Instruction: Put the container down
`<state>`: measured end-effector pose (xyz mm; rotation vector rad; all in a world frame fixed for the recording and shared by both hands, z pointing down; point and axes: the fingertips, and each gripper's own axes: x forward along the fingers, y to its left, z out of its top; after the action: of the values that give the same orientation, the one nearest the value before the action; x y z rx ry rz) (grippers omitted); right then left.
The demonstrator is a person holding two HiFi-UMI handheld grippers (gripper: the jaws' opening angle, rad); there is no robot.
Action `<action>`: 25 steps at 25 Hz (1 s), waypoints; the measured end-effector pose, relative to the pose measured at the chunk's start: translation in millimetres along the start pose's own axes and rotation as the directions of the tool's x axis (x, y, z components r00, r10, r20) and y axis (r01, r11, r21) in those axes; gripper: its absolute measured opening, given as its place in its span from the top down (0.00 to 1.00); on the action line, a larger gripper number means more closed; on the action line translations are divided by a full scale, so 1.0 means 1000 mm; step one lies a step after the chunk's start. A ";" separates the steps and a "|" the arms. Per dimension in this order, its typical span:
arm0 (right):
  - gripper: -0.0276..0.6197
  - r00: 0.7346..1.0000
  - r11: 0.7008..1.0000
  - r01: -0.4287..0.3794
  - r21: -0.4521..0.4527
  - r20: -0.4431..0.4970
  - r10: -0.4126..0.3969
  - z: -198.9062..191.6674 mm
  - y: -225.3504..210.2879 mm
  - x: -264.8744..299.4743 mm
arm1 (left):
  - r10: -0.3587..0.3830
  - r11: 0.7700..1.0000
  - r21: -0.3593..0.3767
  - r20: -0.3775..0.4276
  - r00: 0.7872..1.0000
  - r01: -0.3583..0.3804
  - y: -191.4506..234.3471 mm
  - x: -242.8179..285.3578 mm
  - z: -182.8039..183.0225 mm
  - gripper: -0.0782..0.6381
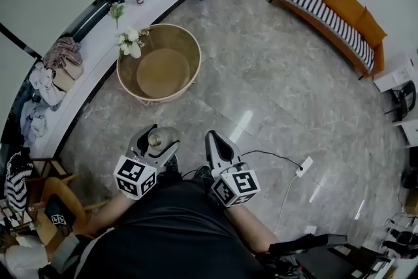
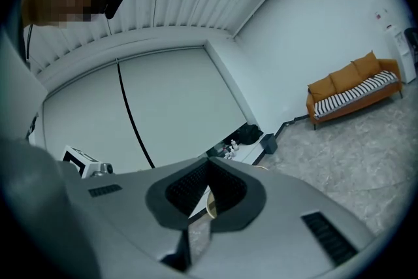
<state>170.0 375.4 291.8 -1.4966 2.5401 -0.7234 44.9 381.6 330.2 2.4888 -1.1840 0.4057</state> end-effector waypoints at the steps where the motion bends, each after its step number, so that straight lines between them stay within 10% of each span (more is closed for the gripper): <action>1: 0.95 1.000 1.000 -0.002 -0.009 0.000 0.002 0.000 0.005 0.005 | -0.003 1.000 0.009 0.003 1.000 0.003 0.005 -0.001 0.001 0.42; 25: 0.95 0.991 0.994 0.099 -0.042 -0.091 -0.103 -0.031 0.061 0.092 | -0.089 0.995 0.040 0.011 0.996 0.089 0.120 -0.020 -0.007 0.42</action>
<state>64.5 333.1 305.4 -1.6513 2.5738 -0.7807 -62.5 327.3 351.6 2.5702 -1.0749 0.3934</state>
